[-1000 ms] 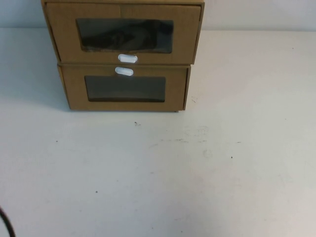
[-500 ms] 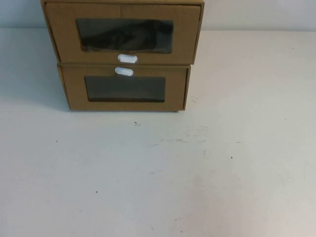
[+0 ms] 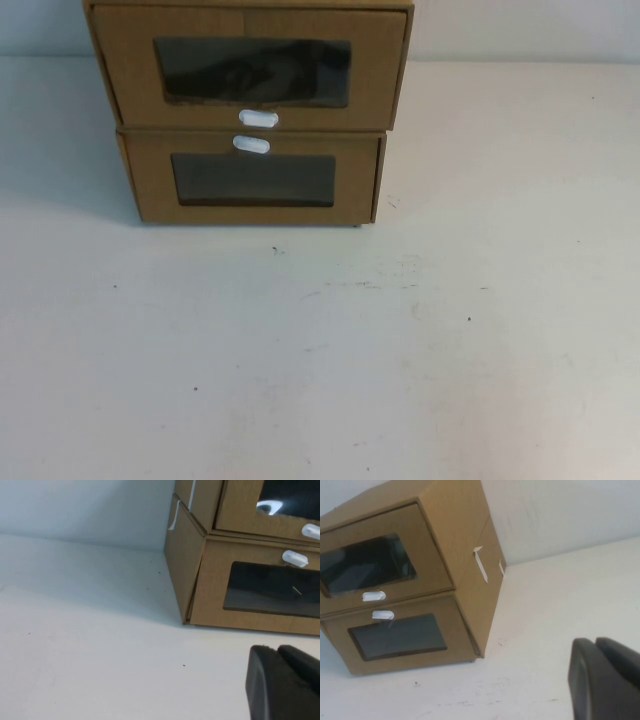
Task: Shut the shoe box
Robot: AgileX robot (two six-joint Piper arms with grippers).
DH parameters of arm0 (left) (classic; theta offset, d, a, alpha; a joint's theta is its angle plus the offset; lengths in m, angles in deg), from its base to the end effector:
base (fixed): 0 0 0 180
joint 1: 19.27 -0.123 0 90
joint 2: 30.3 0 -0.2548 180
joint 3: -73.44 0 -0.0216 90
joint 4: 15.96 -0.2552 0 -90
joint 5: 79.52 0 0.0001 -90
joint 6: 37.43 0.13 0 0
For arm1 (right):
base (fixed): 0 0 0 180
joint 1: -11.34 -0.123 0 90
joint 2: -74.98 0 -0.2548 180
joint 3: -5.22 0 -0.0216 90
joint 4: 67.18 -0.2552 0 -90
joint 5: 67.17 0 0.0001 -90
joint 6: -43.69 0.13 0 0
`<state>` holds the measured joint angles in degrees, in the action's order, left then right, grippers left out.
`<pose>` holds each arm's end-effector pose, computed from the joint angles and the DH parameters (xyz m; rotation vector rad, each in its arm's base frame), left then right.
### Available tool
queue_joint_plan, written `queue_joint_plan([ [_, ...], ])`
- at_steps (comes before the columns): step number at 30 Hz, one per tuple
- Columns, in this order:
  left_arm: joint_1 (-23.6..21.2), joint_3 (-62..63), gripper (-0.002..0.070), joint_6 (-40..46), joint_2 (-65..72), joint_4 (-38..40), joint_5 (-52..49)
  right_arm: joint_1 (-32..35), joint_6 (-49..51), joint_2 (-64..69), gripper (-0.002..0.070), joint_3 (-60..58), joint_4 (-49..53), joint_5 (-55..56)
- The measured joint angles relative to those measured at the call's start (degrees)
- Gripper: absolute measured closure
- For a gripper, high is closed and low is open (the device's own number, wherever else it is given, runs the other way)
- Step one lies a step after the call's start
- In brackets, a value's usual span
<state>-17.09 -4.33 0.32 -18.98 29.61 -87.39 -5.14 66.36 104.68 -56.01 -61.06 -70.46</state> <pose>0.1333 -0.0179 0.1882 -0.0028 1.6552 -0.2101 0.1573 0.0457 0.2571 0.0059 1.6620 0.4343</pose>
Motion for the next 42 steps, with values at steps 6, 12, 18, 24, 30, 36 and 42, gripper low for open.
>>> queue_joint_plan([
  [6,0.00,-0.04,0.0680,0.00,0.00,0.92,-0.12,0.04,0.00,0.00,0.0689,-0.04,0.00,0.03],
  [12,0.00,-0.04,0.0680,0.00,0.00,1.14,-0.12,0.04,0.00,0.00,0.0689,-0.04,0.00,0.03],
  [18,0.00,-0.04,0.0680,-0.10,0.00,1.24,-0.21,0.04,-3.71,0.00,0.0689,-0.04,1.32,-0.18],
  [24,0.00,-0.04,0.0680,-0.10,0.00,1.34,-0.21,7.27,-14.77,-4.81,0.0689,-5.75,4.05,-2.72],
  [30,0.00,-0.04,0.0680,-0.10,0.00,1.34,-0.21,16.79,-15.60,-17.38,0.0689,-16.05,4.46,-1.01],
  [36,0.00,-0.04,0.0680,-0.10,0.00,1.34,-0.21,17.34,-15.60,-21.38,0.0689,-16.58,3.06,-3.63],
  [42,0.00,-0.04,0.0680,-0.10,0.00,1.34,-0.21,17.34,-15.70,-21.38,0.0689,-16.58,2.28,-4.01],
])
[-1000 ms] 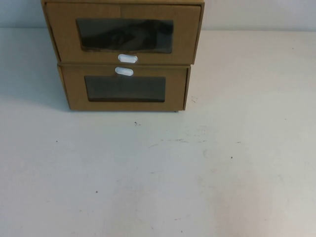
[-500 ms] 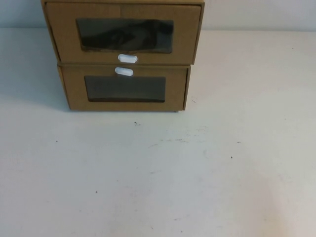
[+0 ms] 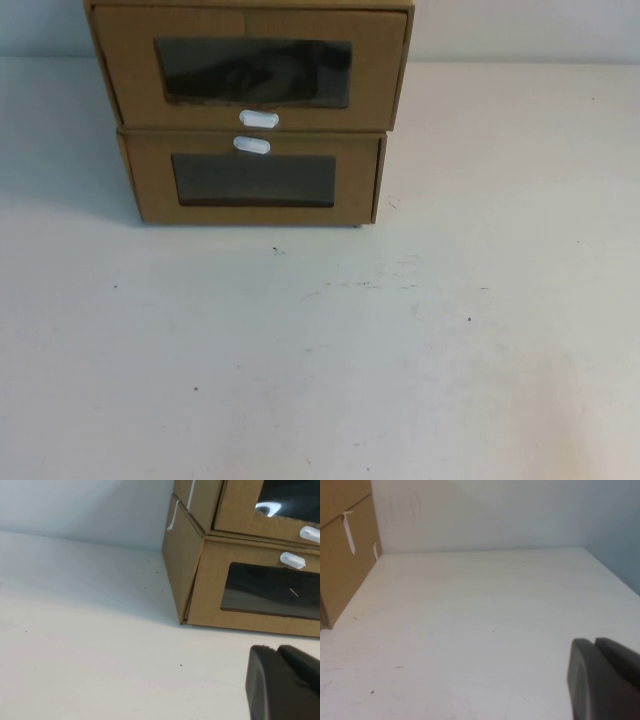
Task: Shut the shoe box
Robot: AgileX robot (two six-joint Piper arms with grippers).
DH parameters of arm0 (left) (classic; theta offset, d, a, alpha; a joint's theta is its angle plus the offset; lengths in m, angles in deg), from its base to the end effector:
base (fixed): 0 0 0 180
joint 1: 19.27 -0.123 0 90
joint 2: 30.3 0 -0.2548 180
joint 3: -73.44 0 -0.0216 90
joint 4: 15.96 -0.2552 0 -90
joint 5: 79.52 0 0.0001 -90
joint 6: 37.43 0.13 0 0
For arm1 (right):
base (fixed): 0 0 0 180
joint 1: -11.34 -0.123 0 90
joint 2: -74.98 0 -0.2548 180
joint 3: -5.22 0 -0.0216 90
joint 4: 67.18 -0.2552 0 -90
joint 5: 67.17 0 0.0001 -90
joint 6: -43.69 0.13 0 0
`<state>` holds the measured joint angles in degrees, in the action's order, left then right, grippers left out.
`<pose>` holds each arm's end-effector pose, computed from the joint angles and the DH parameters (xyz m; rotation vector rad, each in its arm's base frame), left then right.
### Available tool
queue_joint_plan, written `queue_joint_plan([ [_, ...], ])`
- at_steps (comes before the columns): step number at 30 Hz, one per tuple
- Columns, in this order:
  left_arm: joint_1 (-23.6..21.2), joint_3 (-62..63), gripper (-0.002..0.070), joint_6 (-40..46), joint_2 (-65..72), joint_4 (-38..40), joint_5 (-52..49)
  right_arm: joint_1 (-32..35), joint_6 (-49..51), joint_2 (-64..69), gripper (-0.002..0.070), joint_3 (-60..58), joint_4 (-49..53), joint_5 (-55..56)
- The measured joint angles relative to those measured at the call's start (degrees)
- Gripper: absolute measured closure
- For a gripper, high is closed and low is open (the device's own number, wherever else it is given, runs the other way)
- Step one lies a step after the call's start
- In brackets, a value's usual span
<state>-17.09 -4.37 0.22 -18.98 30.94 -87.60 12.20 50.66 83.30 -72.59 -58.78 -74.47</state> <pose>0.1333 -0.0185 0.1879 -0.0196 1.6569 -0.2329 0.1307 -0.0044 0.1909 0.0071 1.6295 -0.0449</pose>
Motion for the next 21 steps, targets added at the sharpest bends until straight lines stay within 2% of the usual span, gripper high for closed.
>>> queue_joint_plan([
  [4,0.00,0.00,0.0680,0.00,0.00,0.00,0.00,0.00,-1.75,0.00,0.0689,0.00,-3.61,-1.22],
  [7,0.00,0.00,0.0680,0.00,0.00,0.00,0.00,0.00,-10.38,-0.05,0.0689,0.00,-11.22,-4.78],
  [10,0.00,0.00,0.0680,0.00,0.00,0.00,0.00,0.00,-15.20,-0.05,0.0689,0.00,-14.09,-10.54],
  [21,0.00,0.00,0.0680,0.00,0.00,0.12,0.00,0.00,-16.82,-0.05,0.0689,0.00,-16.64,-12.59],
])
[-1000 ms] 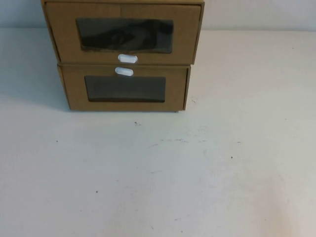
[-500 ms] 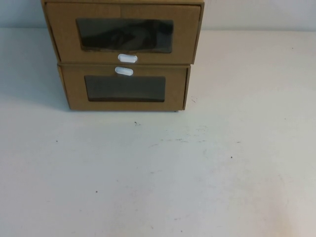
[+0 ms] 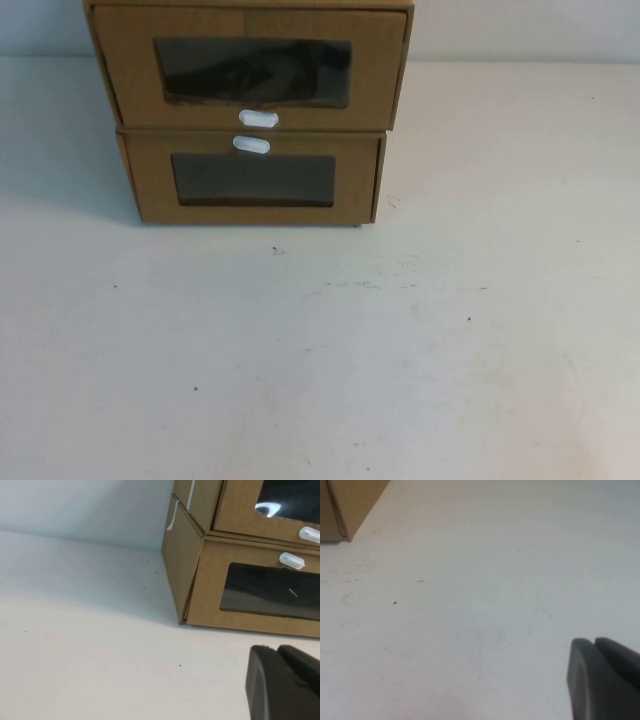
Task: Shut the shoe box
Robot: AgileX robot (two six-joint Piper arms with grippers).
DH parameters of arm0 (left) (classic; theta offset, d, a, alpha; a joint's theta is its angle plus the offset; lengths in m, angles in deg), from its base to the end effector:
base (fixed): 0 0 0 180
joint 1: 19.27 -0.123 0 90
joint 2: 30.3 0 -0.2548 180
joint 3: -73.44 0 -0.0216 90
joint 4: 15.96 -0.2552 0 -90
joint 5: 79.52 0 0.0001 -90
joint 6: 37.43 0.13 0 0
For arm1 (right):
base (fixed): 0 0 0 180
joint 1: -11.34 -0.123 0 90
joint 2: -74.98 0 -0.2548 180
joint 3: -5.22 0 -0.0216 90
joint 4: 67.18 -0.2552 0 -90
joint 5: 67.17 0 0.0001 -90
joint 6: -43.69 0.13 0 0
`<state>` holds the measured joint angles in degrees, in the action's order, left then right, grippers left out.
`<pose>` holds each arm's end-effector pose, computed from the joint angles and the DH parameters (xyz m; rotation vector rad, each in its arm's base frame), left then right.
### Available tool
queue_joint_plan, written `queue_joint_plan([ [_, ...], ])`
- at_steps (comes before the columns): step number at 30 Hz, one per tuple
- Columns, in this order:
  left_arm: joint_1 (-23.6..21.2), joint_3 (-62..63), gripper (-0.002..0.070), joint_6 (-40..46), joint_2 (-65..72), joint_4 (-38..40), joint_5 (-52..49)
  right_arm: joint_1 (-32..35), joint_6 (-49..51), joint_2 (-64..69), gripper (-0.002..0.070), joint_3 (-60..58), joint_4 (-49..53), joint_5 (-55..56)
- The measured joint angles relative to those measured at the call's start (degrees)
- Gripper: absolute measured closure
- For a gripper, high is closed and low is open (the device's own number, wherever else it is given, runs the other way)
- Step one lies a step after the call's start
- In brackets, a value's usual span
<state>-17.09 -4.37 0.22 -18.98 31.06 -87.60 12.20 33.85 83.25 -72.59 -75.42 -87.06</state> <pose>0.1333 -0.0185 0.1879 -0.0212 1.6568 -0.2346 0.1260 0.0045 0.1632 -0.0538 1.8451 0.0091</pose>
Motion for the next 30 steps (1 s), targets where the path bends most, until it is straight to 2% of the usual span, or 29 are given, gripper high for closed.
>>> queue_joint_plan([
  [17,0.00,0.00,0.0680,0.00,0.00,-0.65,0.00,0.00,0.00,0.00,0.0689,0.00,-0.25,-0.07],
  [20,0.00,0.00,0.0680,-4.30,0.00,-10.01,0.00,0.00,0.00,0.00,0.0689,0.00,-0.25,-0.07],
  [25,0.00,0.00,0.0680,-29.91,-2.63,-43.49,-1.10,0.00,0.00,0.00,0.0689,0.00,-0.36,-0.07],
  [27,0.00,0.00,0.0680,-34.36,-3.07,-49.52,-1.49,0.00,0.00,0.00,0.0689,0.00,-0.35,-0.07],
  [30,0.00,0.00,0.0680,-36.32,-3.16,-52.13,-3.24,0.00,0.00,0.00,0.0689,0.00,-0.35,-0.07],
])
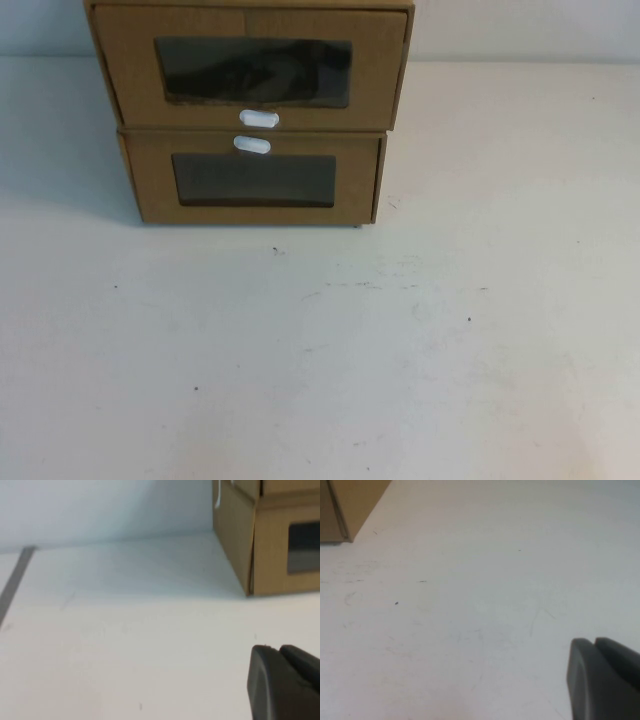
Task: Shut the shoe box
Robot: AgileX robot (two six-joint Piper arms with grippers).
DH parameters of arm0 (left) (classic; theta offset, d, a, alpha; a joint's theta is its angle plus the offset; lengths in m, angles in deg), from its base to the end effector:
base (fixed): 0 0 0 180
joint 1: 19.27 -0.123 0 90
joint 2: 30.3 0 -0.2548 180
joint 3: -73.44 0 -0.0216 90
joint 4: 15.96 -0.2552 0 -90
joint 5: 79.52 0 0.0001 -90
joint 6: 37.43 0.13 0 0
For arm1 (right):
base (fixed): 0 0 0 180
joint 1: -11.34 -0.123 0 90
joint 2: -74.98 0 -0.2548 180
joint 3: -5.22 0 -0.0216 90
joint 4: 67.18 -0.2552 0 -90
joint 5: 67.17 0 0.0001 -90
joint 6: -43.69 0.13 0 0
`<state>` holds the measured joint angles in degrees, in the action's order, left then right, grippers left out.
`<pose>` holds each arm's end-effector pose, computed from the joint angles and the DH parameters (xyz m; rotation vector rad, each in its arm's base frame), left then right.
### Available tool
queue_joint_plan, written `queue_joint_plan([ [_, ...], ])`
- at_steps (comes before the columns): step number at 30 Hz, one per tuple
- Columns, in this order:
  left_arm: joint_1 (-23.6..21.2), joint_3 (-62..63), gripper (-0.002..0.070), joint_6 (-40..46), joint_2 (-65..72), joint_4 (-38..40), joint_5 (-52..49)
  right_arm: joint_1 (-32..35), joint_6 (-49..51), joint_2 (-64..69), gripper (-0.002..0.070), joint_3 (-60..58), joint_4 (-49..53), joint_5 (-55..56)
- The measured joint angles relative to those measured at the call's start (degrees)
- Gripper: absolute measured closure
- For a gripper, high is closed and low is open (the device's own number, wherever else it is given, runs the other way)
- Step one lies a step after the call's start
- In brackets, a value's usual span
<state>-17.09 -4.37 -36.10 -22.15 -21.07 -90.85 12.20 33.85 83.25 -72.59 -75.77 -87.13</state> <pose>0.1297 -0.0027 0.1822 0.1131 1.6940 0.0691 0.1259 0.0048 0.1631 -0.0501 1.8461 0.0152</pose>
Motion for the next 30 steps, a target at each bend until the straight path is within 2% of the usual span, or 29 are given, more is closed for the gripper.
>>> queue_joint_plan([
  [6,0.00,0.00,0.0680,0.74,0.00,-0.11,-8.51,0.00,0.00,-0.09,0.0689,0.00,0.00,0.00],
  [30,0.00,0.00,0.0680,0.38,0.00,0.48,-9.35,0.00,0.00,-0.09,0.0689,0.00,0.00,0.00],
])
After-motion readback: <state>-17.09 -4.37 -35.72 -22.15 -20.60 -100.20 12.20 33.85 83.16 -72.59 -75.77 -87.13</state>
